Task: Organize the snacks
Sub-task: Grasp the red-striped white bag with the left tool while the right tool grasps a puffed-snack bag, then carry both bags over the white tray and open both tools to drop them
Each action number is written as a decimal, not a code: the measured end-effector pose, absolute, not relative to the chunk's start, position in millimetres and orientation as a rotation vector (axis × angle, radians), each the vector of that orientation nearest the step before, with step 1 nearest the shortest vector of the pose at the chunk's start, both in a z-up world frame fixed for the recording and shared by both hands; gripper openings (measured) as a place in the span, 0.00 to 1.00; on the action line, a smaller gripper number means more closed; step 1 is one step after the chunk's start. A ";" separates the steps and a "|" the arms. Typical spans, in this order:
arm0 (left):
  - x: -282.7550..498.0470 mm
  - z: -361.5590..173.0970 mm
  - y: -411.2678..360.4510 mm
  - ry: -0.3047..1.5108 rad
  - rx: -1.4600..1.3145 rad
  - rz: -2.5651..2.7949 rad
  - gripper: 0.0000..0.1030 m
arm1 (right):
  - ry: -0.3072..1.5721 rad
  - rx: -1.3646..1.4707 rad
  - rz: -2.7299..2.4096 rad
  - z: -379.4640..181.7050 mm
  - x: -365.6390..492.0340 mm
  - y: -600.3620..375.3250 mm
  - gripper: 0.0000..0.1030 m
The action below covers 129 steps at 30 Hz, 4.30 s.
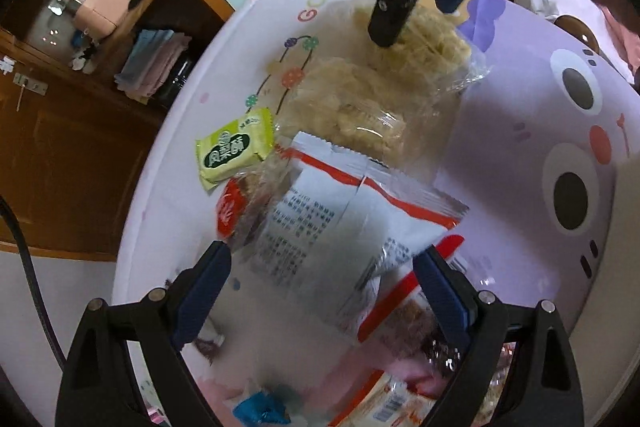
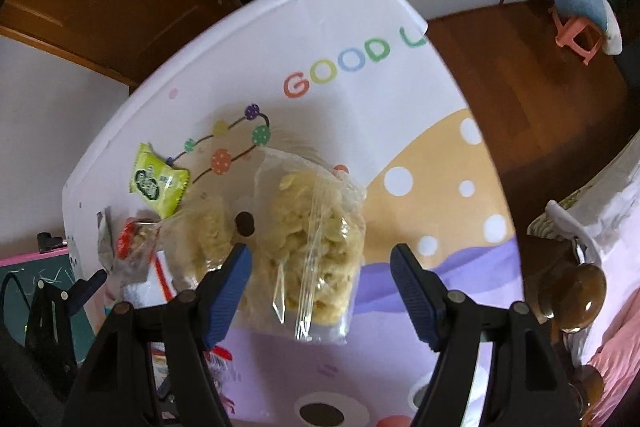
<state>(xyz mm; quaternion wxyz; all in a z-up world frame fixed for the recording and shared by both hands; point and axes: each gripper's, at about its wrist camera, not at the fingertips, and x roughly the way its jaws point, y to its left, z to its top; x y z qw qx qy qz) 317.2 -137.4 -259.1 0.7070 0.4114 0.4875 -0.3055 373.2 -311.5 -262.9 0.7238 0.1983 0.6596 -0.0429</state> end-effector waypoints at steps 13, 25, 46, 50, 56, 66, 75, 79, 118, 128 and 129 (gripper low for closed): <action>332.6 -258.0 -126.2 1.172 0.694 -0.620 0.64 | 1.465 0.304 -0.103 -271.8 370.1 -287.2 0.56; 320.0 -246.7 -124.1 1.242 0.559 -0.541 0.35 | 1.459 0.271 -0.072 -263.6 344.8 -277.2 0.56; 281.8 -183.4 -103.6 1.211 0.441 -0.415 0.34 | 1.386 0.283 0.027 -211.6 300.3 -271.4 0.55; 273.0 -154.6 -89.3 1.201 0.364 -0.395 0.34 | 1.337 0.282 0.059 -180.4 287.3 -265.4 0.55; 248.5 -107.5 -66.6 1.187 0.270 -0.361 0.34 | 1.252 0.273 0.115 -124.4 258.4 -254.4 0.55; 176.0 -37.7 -32.5 1.157 0.171 -0.331 0.35 | 1.156 0.194 0.229 -54.0 181.4 -226.2 0.55; 101.0 -21.7 -1.5 1.139 0.102 -0.275 0.35 | 1.158 0.131 0.300 -42.6 100.7 -199.2 0.56; 74.3 -31.1 2.2 1.147 0.076 -0.272 0.35 | 1.174 0.146 0.314 -49.1 75.7 -193.4 0.56; 7.5 -118.8 -15.4 1.267 0.121 -0.252 0.82 | 1.318 0.193 0.165 -129.2 19.3 -180.7 0.75; 7.1 -111.3 -9.1 1.247 0.091 -0.246 0.84 | 1.292 0.197 0.164 -121.3 18.7 -180.1 0.75; 7.1 -110.5 -8.8 1.243 0.091 -0.243 0.84 | 1.291 0.197 0.165 -120.9 18.5 -180.0 0.75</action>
